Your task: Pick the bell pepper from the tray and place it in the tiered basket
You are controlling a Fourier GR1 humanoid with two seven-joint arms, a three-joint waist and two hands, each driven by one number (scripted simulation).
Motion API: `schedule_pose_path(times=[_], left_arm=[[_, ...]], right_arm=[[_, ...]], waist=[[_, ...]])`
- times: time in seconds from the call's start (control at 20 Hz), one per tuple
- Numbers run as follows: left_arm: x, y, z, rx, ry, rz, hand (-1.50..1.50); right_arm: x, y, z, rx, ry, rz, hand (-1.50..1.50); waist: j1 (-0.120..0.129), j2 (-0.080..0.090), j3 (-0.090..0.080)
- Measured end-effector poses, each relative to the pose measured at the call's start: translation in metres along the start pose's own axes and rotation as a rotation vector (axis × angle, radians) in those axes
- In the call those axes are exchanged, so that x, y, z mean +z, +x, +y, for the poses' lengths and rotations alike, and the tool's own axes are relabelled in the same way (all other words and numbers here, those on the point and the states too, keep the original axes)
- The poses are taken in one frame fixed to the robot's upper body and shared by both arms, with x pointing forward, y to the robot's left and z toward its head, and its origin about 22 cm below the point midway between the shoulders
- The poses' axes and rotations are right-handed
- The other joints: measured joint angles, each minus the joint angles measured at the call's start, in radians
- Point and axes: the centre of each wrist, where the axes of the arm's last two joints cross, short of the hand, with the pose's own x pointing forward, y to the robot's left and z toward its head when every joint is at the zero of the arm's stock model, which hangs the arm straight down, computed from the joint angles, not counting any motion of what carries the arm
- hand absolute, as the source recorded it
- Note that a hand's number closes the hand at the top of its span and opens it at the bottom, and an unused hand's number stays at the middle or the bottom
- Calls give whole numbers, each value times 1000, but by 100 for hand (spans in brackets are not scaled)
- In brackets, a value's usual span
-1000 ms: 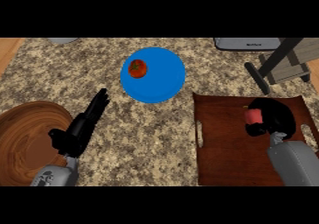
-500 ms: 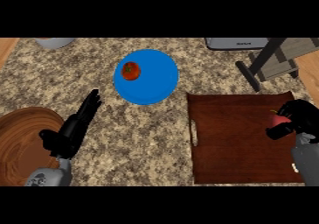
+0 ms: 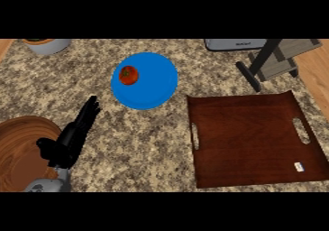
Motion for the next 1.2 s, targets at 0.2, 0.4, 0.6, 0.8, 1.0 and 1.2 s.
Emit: schedule_pose_path(times=[0.2,0.4,0.6,0.8,1.0,1.2], left_arm=[[-3,2,-4,2,-14,-2,0],[-10,3,-8,5,-43,-17,0],[-16,6,-15,2,-71,-36,0],[-19,9,-21,-1,-96,-47,0],[-24,8,-29,-4,-113,-50,0],[-26,11,-32,-9,-130,-55,0]], right_arm=[[26,3,-58,-230,-98,-72,150],[57,1,-113,-381,-227,-167,150],[81,9,-159,-454,-311,-253,150],[80,27,-196,-481,-338,-269,150],[74,49,-229,-505,-344,-264,150],[58,70,-252,-501,-320,-225,150]], waist=[[17,3,1],[42,11,2],[69,17,3],[95,23,2],[116,29,1],[138,35,1]])
